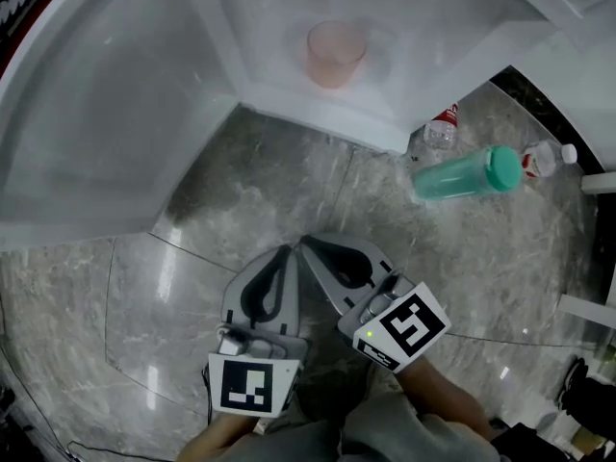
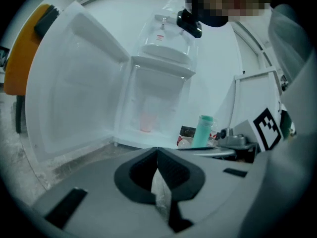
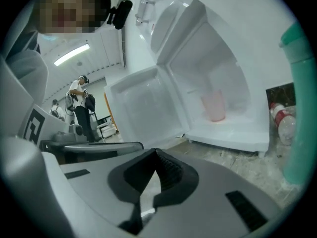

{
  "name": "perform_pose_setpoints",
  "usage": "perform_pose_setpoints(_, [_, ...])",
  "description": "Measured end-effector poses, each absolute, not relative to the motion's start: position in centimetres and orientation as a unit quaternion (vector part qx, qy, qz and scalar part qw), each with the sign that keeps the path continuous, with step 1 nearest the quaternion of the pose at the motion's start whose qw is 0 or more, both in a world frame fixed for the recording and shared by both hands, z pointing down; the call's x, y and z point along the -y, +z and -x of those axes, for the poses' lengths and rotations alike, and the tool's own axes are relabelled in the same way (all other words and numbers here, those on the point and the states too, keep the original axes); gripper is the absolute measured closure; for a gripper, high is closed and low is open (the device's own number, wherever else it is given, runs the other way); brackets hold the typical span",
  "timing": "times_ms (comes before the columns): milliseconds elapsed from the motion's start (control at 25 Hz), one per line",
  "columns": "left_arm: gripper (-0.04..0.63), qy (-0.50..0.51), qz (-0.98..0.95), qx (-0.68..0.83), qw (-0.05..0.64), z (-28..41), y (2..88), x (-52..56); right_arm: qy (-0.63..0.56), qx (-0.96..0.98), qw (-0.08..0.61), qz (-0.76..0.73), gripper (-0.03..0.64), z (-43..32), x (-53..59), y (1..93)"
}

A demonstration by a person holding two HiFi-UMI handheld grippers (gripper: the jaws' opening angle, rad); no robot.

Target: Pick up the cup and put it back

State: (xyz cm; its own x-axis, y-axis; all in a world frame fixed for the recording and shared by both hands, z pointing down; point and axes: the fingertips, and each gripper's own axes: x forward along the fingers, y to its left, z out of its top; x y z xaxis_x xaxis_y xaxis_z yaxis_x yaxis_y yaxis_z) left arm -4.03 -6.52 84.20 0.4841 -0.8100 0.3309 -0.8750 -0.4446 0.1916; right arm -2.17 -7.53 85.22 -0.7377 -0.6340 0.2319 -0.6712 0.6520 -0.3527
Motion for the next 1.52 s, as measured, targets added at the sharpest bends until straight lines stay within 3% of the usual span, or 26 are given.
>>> perform_pose_setpoints(840, [0.583, 0.078, -0.827, 0.526, 0.184, 6.6, 84.7, 9.5, 0.192, 0.914, 0.105, -0.343, 0.607, 2.4, 8.2, 86.5])
perform_pose_setpoints(1240, [0.583, 0.099, -0.845, 0.511, 0.124, 10.5, 76.7, 10.3, 0.113, 0.942, 0.137, -0.284, 0.607, 2.0, 9.9, 75.3])
perform_pose_setpoints(1520, [0.583, 0.113, -0.836, 0.517, 0.144, 14.7, 68.1, 9.0, 0.14, 0.927, 0.126, -0.326, 0.607, 0.3, 9.4, 66.0])
